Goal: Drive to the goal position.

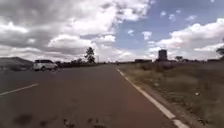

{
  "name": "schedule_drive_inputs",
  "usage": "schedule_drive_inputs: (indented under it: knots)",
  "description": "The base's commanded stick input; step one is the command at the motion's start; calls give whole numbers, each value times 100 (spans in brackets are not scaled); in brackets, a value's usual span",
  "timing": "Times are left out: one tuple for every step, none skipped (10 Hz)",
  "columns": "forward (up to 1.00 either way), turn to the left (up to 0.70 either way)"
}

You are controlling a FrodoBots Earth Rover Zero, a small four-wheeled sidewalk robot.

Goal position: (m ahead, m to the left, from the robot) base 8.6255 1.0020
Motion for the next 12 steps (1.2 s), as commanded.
schedule_drive_inputs:
  knots:
    - [70, 0]
    - [70, 0]
    - [70, 0]
    - [70, 0]
    - [70, 0]
    - [70, 0]
    - [70, 0]
    - [70, 0]
    - [70, 0]
    - [70, 0]
    - [70, 0]
    - [70, 0]
